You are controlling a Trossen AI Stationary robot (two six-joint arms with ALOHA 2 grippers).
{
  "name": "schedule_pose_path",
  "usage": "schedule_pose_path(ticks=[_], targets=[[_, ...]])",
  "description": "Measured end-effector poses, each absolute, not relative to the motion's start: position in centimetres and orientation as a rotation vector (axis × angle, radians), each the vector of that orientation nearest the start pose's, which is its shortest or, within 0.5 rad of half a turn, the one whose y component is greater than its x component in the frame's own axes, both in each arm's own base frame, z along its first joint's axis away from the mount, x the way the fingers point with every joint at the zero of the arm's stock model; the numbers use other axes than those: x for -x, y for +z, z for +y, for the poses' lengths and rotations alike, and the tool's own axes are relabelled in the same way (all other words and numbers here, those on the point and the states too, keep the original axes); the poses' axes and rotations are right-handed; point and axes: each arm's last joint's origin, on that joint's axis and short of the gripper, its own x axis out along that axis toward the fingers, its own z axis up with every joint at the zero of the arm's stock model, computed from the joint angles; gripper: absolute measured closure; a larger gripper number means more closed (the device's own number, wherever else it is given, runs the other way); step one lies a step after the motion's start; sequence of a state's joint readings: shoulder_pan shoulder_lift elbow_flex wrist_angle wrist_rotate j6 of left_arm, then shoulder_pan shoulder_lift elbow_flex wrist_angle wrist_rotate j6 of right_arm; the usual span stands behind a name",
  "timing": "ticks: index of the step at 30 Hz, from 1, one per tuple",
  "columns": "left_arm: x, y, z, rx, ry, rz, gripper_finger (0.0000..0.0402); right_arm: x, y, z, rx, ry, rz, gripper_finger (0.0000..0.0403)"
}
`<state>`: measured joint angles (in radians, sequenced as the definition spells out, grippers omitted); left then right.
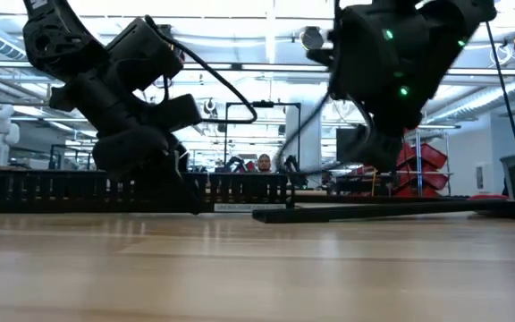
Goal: Ziptie cables
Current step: Close the black cable duct
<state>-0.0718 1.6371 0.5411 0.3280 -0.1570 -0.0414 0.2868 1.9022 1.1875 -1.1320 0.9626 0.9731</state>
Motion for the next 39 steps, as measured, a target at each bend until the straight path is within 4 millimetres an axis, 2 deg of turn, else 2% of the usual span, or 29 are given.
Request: schedule_pose_path(ticks=[5, 11, 15, 19, 21, 24, 27, 30, 33, 39], targets=[[-27.6, 11.4, -1.7, -0.078, 0.041, 0.744, 0.0103, -29.7, 15.2, 6.4, 0.288, -1.073, 1.071, 0.0261], [-27.6, 11.6, -1.3, -0.021, 0.004, 0.748, 0.005, -29.9, 15.2, 6.5, 0.292, -1.074, 1.029, 0.0261], [-28.5, 14.4, -1.1, -0.033, 0.038, 0.631, 0.0045, -29.9, 15.5, 6.4, 0.32, -1.085, 0.992, 0.0261], [-28.5, 17.6, -1.0, -0.089, 0.059, 0.516, 0.0045, -29.4, 16.9, 6.8, 0.345, -1.092, 0.898, 0.0261], [-28.4, 19.1, -0.8, -0.108, 0.092, 0.46, 0.0045, -28.6, 17.9, 7.2, 0.363, -1.092, 0.824, 0.0261], [-28.2, 19.9, -0.7, -0.101, 0.114, 0.426, 0.0045, -26.5, 19.1, 7.0, 0.315, -1.073, 0.782, 0.0261], [-28.2, 19.7, -0.7, -0.071, 0.121, 0.438, 0.0045, -24.2, 19.4, 6.4, 0.207, -0.944, 0.895, 0.0261], [-28.4, 19.1, -0.8, -0.056, 0.12, 0.461, 0.0045, -22.9, 19.1, 6.0, 0.084, -0.643, 1.009, 0.0261], [-28.6, 18.3, -0.9, -0.053, 0.122, 0.488, 0.0045, -22.5, 19.0, 5.4, -0.013, -0.413, 1.001, 0.0261], [-28.9, 17.1, -0.8, -0.054, 0.174, 0.53, 0.0045, -22.0, 17.7, 3.3, -0.045, -0.24, 1.207, 0.0246]])
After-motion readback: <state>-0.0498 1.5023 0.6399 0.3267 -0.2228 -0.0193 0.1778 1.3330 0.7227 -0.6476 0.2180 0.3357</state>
